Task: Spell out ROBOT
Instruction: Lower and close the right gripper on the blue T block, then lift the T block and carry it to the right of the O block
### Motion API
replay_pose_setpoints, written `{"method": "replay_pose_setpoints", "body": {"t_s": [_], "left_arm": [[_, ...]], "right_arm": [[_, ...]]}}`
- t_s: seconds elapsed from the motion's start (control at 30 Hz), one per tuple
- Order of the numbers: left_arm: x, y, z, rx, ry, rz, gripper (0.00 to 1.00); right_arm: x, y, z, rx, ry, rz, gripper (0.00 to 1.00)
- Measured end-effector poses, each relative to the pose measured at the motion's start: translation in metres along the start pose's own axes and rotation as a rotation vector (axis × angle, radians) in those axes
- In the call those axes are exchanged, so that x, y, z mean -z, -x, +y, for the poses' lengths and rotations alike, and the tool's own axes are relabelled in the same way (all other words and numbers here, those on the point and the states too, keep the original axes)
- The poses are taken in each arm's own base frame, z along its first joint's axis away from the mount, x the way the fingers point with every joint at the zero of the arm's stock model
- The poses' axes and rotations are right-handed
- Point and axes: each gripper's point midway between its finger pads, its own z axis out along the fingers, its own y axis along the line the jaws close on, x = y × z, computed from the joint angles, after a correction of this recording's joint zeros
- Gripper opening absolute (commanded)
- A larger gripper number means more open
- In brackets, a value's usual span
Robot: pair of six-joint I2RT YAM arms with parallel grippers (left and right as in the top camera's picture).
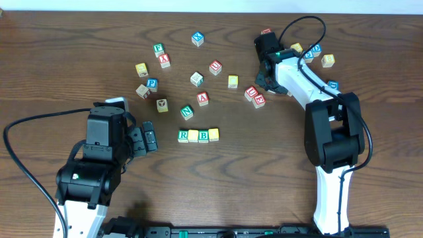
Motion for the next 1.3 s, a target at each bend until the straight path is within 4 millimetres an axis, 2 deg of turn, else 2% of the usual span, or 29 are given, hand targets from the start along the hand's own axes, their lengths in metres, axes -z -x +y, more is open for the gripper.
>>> {"method": "replay_pose_setpoints", "body": {"t_s": [0.23, 0.37, 0.43, 0.57, 0.73, 0.8, 0.87, 1.0, 1.1, 1.3], "left_arm": [[0.000, 0.000, 0.000, 0.000, 0.000, 0.000, 1.00], [0.000, 0.000, 0.000, 0.000, 0.000, 0.000, 1.00], [0.000, 0.000, 0.000, 0.000, 0.000, 0.000, 1.00], [0.000, 0.000, 0.000, 0.000, 0.000, 0.000, 1.00], [0.000, 0.000, 0.000, 0.000, 0.000, 0.000, 1.00], [0.000, 0.000, 0.000, 0.000, 0.000, 0.000, 1.00], [0.000, 0.000, 0.000, 0.000, 0.000, 0.000, 1.00], [0.000, 0.000, 0.000, 0.000, 0.000, 0.000, 1.00], [0.000, 0.000, 0.000, 0.000, 0.000, 0.000, 1.00], [0.000, 0.000, 0.000, 0.000, 0.000, 0.000, 1.00]], "right_arm": [[0.003, -0.005, -0.005, 0.042, -0.020, 0.026, 0.16], [0.019, -0.003, -0.008, 0.069, -0.022, 0.042, 0.15], [0.038, 0.004, -0.005, 0.082, 0.008, 0.031, 0.15], [0.092, 0.019, -0.001, 0.112, 0.105, -0.006, 0.14], [0.161, 0.016, -0.002, 0.188, 0.239, -0.022, 0.09], [0.180, 0.004, -0.002, 0.244, 0.274, -0.002, 0.08], [0.194, -0.018, -0.002, 0.315, 0.290, 0.051, 0.04], [0.198, -0.053, 0.005, 0.433, 0.295, 0.132, 0.01], [0.186, -0.082, 0.015, 0.512, 0.296, 0.170, 0.01], [0.139, -0.154, 0.028, 0.643, 0.305, 0.257, 0.01]]}}
